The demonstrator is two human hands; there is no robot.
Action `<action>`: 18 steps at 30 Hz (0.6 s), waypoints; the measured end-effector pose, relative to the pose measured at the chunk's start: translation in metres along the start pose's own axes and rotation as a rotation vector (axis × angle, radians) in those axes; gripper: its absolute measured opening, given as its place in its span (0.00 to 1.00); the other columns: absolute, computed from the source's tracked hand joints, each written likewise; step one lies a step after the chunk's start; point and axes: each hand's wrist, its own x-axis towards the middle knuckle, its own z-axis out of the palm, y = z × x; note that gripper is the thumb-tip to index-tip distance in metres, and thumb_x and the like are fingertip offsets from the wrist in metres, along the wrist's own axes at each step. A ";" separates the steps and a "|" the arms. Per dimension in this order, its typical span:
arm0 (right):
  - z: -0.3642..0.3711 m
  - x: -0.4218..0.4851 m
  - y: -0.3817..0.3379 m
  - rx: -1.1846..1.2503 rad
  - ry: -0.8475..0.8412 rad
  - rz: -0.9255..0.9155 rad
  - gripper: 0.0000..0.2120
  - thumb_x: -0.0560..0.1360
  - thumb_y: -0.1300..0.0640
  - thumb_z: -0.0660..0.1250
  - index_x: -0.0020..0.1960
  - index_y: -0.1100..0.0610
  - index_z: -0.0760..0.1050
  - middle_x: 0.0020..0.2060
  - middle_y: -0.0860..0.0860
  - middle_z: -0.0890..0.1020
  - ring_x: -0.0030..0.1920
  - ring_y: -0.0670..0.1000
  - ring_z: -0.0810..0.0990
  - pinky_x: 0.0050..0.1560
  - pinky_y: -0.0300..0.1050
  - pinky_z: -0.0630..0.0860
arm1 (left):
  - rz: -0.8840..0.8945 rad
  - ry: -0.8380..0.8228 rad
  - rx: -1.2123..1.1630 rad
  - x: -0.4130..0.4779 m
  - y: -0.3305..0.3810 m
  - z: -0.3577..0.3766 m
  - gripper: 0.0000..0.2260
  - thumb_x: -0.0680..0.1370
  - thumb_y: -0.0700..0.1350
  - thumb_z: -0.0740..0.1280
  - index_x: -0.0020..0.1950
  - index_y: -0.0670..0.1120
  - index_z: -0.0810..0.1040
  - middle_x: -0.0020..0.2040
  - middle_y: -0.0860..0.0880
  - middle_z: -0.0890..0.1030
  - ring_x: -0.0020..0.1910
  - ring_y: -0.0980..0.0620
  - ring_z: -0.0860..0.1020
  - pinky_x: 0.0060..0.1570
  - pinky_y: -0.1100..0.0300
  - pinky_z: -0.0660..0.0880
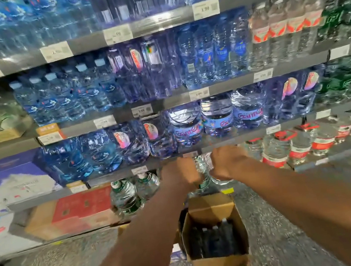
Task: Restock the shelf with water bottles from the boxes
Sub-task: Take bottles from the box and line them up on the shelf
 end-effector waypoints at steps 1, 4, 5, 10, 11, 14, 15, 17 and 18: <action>0.009 0.003 0.004 0.013 -0.008 -0.006 0.18 0.76 0.52 0.62 0.64 0.57 0.73 0.62 0.56 0.77 0.62 0.58 0.76 0.57 0.49 0.74 | -0.008 -0.002 -0.024 0.003 0.004 0.008 0.08 0.76 0.48 0.62 0.43 0.45 0.77 0.42 0.47 0.79 0.52 0.45 0.80 0.47 0.58 0.73; 0.037 0.009 0.014 0.041 -0.010 -0.032 0.17 0.76 0.53 0.62 0.62 0.56 0.74 0.60 0.55 0.78 0.61 0.57 0.77 0.56 0.47 0.75 | -0.010 -0.041 0.004 0.013 0.011 0.034 0.13 0.76 0.49 0.62 0.57 0.45 0.77 0.55 0.45 0.79 0.57 0.43 0.78 0.49 0.53 0.74; 0.046 0.012 0.016 0.044 -0.022 -0.030 0.17 0.75 0.51 0.64 0.62 0.56 0.75 0.59 0.54 0.78 0.60 0.56 0.78 0.54 0.47 0.75 | -0.006 -0.072 0.030 0.017 0.012 0.045 0.14 0.76 0.50 0.62 0.57 0.45 0.77 0.56 0.45 0.79 0.56 0.43 0.78 0.48 0.54 0.73; 0.097 0.030 0.024 0.048 -0.133 -0.026 0.13 0.74 0.51 0.66 0.56 0.56 0.77 0.52 0.53 0.80 0.53 0.55 0.81 0.47 0.46 0.74 | 0.023 -0.184 0.069 0.035 0.009 0.101 0.15 0.76 0.50 0.61 0.60 0.46 0.77 0.57 0.46 0.79 0.56 0.44 0.78 0.49 0.53 0.73; 0.108 0.035 0.026 0.061 -0.156 -0.023 0.13 0.74 0.52 0.66 0.56 0.56 0.77 0.50 0.52 0.81 0.52 0.55 0.81 0.46 0.46 0.74 | 0.022 -0.197 0.067 0.039 0.007 0.112 0.15 0.77 0.50 0.61 0.61 0.46 0.77 0.57 0.46 0.78 0.57 0.44 0.78 0.49 0.53 0.73; 0.138 0.049 0.028 0.067 -0.221 0.008 0.12 0.74 0.53 0.64 0.55 0.55 0.77 0.48 0.51 0.81 0.50 0.55 0.81 0.46 0.46 0.75 | 0.049 -0.240 0.089 0.051 0.002 0.140 0.14 0.78 0.49 0.60 0.59 0.45 0.76 0.57 0.45 0.77 0.57 0.43 0.76 0.45 0.54 0.71; 0.148 0.054 0.028 0.085 -0.244 0.027 0.13 0.73 0.53 0.64 0.56 0.55 0.77 0.48 0.51 0.80 0.50 0.55 0.80 0.46 0.47 0.75 | 0.069 -0.263 0.083 0.056 0.000 0.150 0.14 0.77 0.50 0.60 0.58 0.45 0.76 0.56 0.45 0.77 0.56 0.43 0.76 0.45 0.53 0.71; 0.166 0.063 0.028 0.121 -0.296 0.066 0.13 0.74 0.53 0.63 0.56 0.56 0.76 0.46 0.51 0.78 0.51 0.55 0.80 0.46 0.47 0.75 | 0.078 -0.318 0.037 0.064 -0.006 0.168 0.12 0.78 0.51 0.61 0.57 0.46 0.75 0.54 0.46 0.78 0.54 0.44 0.77 0.42 0.54 0.71; 0.173 0.067 0.029 0.123 -0.321 0.079 0.13 0.75 0.53 0.63 0.56 0.57 0.76 0.46 0.51 0.78 0.51 0.55 0.79 0.47 0.47 0.74 | 0.075 -0.344 0.019 0.068 -0.010 0.176 0.12 0.78 0.51 0.61 0.56 0.47 0.74 0.53 0.47 0.78 0.52 0.44 0.77 0.41 0.56 0.69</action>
